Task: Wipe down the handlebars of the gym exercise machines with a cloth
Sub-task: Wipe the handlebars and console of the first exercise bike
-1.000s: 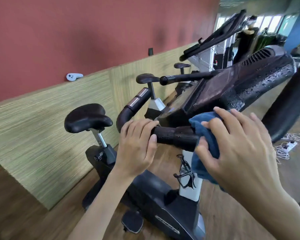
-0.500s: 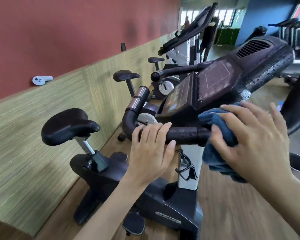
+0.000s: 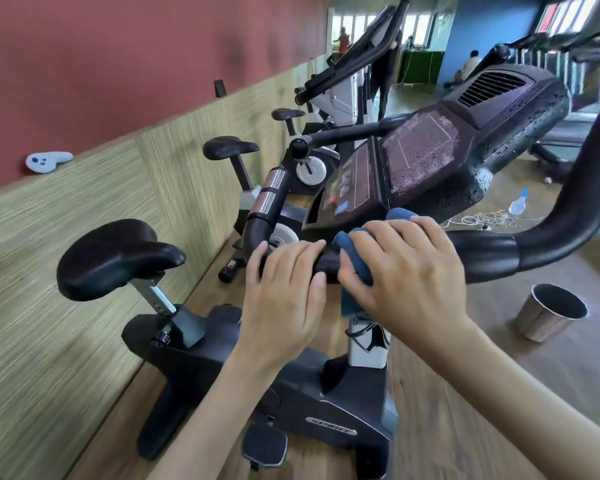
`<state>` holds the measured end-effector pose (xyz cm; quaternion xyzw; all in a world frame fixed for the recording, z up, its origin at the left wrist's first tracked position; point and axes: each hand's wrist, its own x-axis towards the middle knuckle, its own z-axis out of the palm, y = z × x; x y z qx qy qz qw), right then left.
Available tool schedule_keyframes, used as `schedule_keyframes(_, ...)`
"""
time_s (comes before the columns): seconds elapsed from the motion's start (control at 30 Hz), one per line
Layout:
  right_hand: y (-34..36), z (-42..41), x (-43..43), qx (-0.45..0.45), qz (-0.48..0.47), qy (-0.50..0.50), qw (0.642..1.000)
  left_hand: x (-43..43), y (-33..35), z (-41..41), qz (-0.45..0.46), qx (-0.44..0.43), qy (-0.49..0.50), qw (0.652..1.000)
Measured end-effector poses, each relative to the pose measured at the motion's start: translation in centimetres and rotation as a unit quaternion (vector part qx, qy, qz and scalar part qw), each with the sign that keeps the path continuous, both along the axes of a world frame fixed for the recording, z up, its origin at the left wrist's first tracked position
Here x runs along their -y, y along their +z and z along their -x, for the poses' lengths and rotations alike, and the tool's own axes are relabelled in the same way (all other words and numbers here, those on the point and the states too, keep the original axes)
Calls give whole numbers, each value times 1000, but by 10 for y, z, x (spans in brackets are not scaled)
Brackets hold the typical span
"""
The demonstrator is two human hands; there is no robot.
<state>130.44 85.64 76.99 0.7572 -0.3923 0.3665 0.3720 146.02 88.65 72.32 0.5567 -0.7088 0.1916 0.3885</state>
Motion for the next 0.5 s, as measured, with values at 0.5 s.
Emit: schedule_keyframes(0.5, 3, 23, 0, 60, 27, -36, 997, 10, -12, -14, 35, 5, -4, 999)
